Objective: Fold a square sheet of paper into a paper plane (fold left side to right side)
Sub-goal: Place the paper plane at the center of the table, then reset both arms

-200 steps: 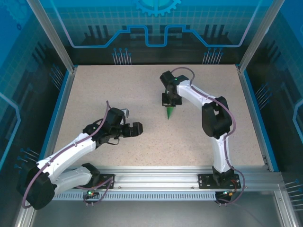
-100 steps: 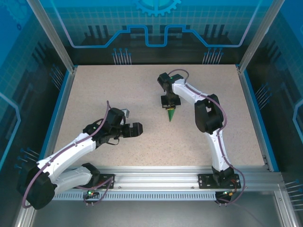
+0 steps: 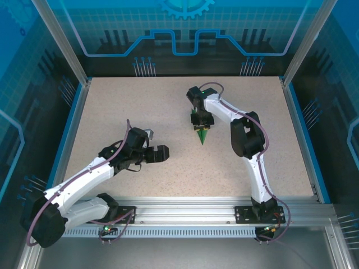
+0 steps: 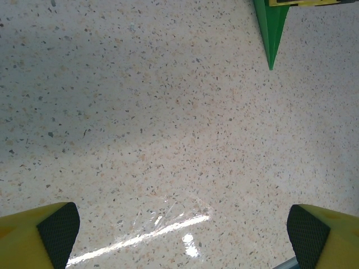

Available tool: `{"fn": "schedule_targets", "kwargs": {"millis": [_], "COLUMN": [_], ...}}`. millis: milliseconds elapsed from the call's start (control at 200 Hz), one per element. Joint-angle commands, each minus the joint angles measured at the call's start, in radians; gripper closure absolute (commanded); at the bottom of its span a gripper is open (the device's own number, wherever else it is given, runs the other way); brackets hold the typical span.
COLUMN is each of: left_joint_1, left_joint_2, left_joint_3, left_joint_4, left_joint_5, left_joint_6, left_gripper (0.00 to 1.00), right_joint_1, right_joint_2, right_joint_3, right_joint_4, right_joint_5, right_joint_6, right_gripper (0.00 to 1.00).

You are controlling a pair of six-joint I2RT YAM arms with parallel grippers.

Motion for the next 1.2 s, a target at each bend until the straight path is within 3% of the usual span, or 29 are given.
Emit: {"fn": "schedule_targets", "kwargs": {"millis": [0,335,565,720,890,1065,1190], "left_joint_1": [0.008,0.01,0.054,0.077,0.082,0.085,0.133], "left_joint_2": [0.004,-0.002,-0.027,-0.068,-0.092,-0.091,-0.071], "left_joint_3": [0.041,0.061,0.065,0.068,0.033,-0.066,-0.137], "left_joint_4": [-0.029,-0.04,-0.001,0.044,0.197,0.398,0.488], "left_joint_5": [0.004,0.003,-0.044,-0.255,-0.531,-0.721,-0.763], "left_joint_6": [0.025,0.004,-0.046,-0.031,0.111,0.338,0.422], "left_gripper": [0.01,0.01,0.01,0.01,0.01,0.01,0.01], "right_joint_1": [0.001,0.013,0.028,0.009,-0.076,-0.223,-0.304], "right_joint_2": [-0.04,-0.162,-0.439,-0.7,-0.974,-1.172,-1.235], "right_joint_3": [-0.01,-0.055,-0.245,-0.47,-0.75,-1.026,-1.236], "right_joint_4": [-0.034,-0.047,0.017,0.144,0.357,0.612,0.866], "right_joint_5": [0.003,0.045,0.128,0.217,0.275,0.251,0.237], "right_joint_6": [-0.011,-0.014,-0.033,-0.086,-0.138,-0.194,-0.307], "right_gripper": [0.68,0.53,0.39,0.23,0.02,0.0,0.0]}}
